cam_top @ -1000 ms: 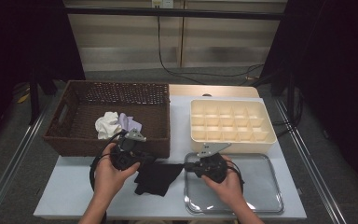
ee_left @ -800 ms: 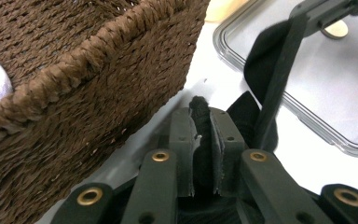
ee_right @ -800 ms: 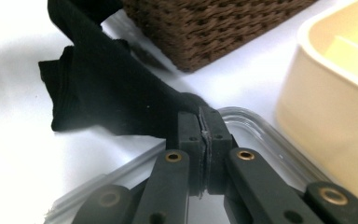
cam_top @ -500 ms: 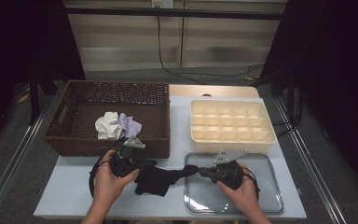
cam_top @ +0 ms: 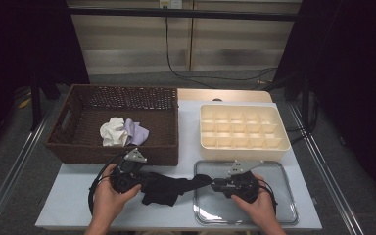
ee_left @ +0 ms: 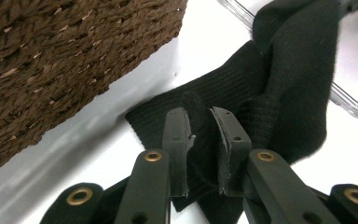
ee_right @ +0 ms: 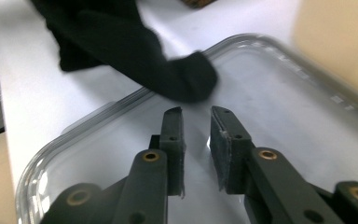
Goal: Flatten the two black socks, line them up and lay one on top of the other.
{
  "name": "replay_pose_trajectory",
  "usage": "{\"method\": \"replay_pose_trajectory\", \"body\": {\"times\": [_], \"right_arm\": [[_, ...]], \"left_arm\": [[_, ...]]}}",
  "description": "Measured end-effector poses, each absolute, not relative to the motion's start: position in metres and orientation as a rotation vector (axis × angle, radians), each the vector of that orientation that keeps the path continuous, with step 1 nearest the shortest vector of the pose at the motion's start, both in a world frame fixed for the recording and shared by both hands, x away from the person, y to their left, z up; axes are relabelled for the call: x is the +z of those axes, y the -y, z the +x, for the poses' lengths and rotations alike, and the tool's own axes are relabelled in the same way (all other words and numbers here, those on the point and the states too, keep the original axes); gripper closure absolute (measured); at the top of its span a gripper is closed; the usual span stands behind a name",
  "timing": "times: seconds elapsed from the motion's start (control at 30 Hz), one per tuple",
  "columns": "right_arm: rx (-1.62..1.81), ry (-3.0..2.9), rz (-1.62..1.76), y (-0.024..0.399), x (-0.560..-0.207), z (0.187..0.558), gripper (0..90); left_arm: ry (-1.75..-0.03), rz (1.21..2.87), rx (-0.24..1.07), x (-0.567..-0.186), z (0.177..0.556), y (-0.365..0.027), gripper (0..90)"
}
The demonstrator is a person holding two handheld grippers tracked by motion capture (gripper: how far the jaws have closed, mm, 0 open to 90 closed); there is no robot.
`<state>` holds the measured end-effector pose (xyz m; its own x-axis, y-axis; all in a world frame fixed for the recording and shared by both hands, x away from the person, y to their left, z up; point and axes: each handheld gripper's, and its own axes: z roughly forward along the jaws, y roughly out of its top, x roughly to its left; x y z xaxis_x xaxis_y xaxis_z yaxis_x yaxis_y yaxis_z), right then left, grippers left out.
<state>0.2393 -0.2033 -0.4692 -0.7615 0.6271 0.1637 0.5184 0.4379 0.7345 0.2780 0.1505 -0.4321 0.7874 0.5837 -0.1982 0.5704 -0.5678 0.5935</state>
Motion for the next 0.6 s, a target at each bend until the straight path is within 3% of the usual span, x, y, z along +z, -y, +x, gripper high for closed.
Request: {"method": "replay_pose_trajectory", "body": {"times": [0.3, 0.6], "right_arm": [[1.250, -2.488, 1.093, 0.214, -0.451, 0.256, 65.0], [1.328, -2.528, 1.085, 0.187, -0.454, 0.267, 59.9]], "left_arm": [[-0.837, 2.323, 0.023, -0.431, 0.279, -0.148, 76.6], [-0.819, 2.334, 0.040, -0.431, 0.278, -0.146, 76.6]]}}
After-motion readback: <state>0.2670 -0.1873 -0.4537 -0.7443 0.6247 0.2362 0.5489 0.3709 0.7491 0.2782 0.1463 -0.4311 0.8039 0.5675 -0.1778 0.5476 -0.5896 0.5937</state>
